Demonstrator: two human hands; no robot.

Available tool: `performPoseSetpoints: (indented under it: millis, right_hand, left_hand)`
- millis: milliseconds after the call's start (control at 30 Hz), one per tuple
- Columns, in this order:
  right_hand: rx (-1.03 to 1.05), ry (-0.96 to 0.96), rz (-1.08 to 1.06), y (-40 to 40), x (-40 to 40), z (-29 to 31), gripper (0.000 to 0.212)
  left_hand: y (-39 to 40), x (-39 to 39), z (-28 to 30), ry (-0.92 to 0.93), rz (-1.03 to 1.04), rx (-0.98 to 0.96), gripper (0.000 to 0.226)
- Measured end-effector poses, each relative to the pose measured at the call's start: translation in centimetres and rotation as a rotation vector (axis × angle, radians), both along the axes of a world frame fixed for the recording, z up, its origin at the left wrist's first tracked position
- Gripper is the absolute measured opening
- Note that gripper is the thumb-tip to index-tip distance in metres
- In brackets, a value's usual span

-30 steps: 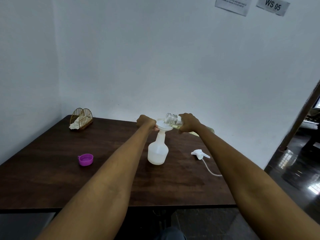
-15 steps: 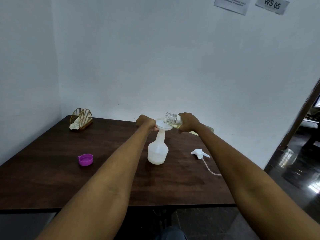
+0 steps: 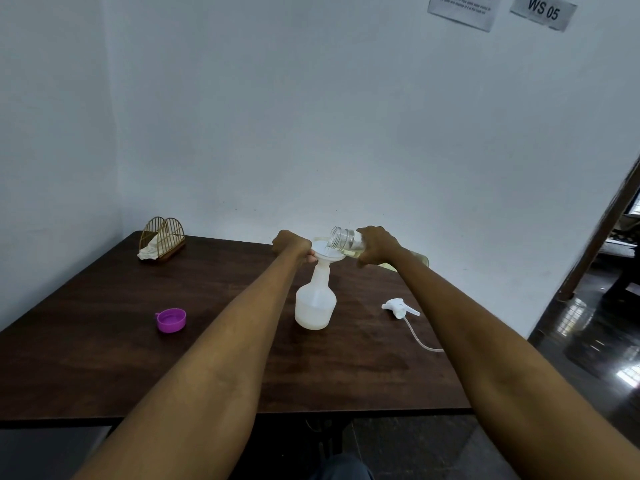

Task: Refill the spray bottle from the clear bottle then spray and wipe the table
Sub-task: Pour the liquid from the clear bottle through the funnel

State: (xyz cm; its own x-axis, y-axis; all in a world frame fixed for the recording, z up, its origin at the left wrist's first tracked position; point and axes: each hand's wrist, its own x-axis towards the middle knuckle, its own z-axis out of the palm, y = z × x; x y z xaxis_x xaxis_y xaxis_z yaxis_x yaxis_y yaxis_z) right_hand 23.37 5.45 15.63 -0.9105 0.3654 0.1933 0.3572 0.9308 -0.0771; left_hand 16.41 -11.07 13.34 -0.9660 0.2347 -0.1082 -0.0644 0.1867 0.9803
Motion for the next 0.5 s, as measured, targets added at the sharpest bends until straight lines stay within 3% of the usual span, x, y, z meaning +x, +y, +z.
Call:
performPoseSetpoints:
  millis: [500]
  right_hand:
    - [0.012,0.0,0.017,0.13,-0.07,0.01,0.046]
  left_hand:
    - [0.0,-0.07,0.07,-0.025,-0.007,0.007,0.026]
